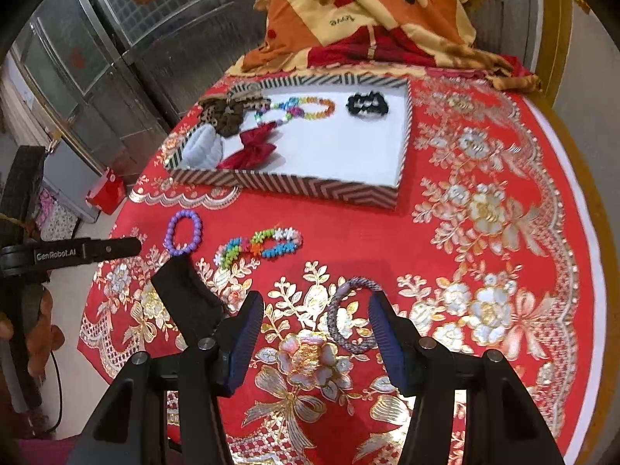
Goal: Organize jewelry
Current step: 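Close left gripper on black fabric band while right gripper closes on multicolor flower bracelet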
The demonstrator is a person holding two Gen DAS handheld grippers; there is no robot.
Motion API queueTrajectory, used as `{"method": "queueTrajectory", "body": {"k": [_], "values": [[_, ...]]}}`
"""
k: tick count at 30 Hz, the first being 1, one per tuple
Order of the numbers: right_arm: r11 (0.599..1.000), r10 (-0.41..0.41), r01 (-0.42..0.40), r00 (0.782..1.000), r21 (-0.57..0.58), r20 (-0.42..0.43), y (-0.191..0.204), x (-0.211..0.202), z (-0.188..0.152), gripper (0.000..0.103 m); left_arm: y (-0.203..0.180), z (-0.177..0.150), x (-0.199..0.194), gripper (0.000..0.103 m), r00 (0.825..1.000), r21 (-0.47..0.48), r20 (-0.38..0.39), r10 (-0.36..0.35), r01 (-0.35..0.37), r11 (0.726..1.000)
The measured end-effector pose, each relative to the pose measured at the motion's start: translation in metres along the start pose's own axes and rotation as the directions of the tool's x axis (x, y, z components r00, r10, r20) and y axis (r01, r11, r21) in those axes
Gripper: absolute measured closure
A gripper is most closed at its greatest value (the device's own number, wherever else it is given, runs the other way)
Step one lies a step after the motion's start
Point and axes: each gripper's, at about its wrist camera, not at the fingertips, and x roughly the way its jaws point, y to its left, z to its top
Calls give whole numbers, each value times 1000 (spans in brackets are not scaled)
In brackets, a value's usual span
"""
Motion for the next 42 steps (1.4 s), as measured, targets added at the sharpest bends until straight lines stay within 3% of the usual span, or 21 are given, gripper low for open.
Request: {"method": "queueTrajectory", "body": {"k": [4, 6, 9, 14, 25, 28, 35, 37, 39, 42], "values": [[1000, 20, -20, 999, -17, -30, 5, 19, 3, 49, 7, -7, 14, 51, 996, -54, -63, -56, 53, 997], [999, 26, -27, 999, -27, -42, 8, 26, 7, 49, 8, -11, 20, 43, 995, -64, -81, -60, 55, 996], [998, 28, -31, 998, -52, -55, 12, 35, 14, 49, 8, -14, 27, 42, 993, -96, -105, -56, 46, 994], [994, 35, -41, 998, -100, -59, 18, 53, 30, 49, 9, -14, 38, 42, 993, -150, -120, 22, -40, 988], [982, 13, -30, 996, -186, -92, 20, 98, 48, 50, -4, -6, 57, 42, 985, -152, -138, 103, -124, 981], [974, -22, 0, 996, -227, -92, 23, 105, 51, 61, -10, -3, 63, 42, 983, -151, -139, 119, -139, 979], [963, 0, -27, 995, -268, -99, 28, 108, 52, 82, -16, -4, 70, 43, 985, -159, -132, 111, -132, 978], [956, 10, -39, 995, -290, -101, 30, 107, 49, 85, -13, -6, 69, 48, 989, -173, -122, 88, -109, 979], [957, 33, -64, 993, -281, -113, 28, 107, 48, 92, -9, -9, 67, 74, 991, -162, -120, 61, -81, 984], [958, 52, -84, 991, -273, -120, 25, 104, 46, 96, -9, -11, 65, 87, 992, -145, -117, 43, -60, 988]]}}
